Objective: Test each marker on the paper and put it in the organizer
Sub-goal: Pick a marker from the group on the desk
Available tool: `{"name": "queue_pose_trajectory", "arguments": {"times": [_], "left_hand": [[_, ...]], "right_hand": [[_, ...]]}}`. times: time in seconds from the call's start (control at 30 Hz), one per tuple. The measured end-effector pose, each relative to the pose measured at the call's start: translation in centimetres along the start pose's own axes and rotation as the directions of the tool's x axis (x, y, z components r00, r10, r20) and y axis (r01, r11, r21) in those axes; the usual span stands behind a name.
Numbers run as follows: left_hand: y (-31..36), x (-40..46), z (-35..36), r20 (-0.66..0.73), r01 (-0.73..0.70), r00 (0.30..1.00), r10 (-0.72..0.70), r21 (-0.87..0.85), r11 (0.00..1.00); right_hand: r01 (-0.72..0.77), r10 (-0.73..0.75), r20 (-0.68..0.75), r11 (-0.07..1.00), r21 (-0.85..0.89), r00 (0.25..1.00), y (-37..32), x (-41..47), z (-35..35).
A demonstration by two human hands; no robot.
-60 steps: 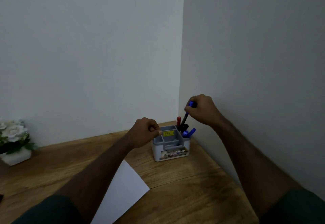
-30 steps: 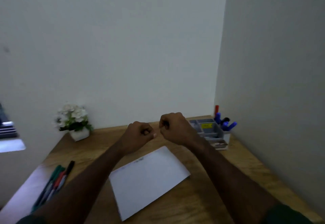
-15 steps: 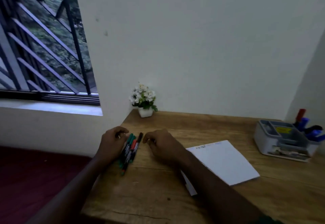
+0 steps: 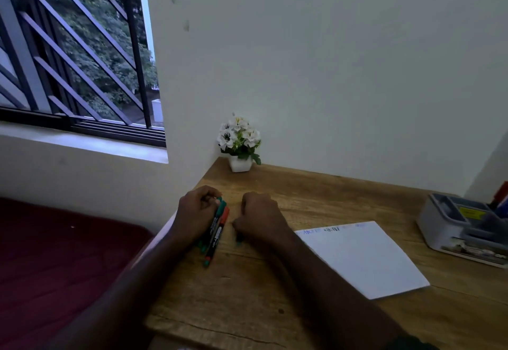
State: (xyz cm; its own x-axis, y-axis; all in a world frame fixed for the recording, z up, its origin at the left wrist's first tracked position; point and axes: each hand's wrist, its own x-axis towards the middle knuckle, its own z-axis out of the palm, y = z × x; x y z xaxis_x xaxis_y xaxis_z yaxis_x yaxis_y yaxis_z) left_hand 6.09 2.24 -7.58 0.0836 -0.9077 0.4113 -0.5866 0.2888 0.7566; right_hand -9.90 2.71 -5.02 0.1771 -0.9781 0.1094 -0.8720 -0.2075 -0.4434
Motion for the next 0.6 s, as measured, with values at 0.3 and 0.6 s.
{"name": "queue_pose_trajectory", "arguments": {"times": [0.3, 0.6], "left_hand": [[2.2, 2.7, 3.0, 0.020, -0.303, 0.952, 0.305, -0.055, 0.951], [6.8, 4.4, 9.8, 0.172, -0.472, 0.849, 0.499, -0.176, 0.864]], "right_hand": [[0.039, -0.048, -0.110, 0.996, -0.084, 0.993, 3.2, 0.4, -4.6], [0.077, -0.170, -0.314, 0.954, -0.289, 0.934, 12.7, -1.1, -6.9]]}}
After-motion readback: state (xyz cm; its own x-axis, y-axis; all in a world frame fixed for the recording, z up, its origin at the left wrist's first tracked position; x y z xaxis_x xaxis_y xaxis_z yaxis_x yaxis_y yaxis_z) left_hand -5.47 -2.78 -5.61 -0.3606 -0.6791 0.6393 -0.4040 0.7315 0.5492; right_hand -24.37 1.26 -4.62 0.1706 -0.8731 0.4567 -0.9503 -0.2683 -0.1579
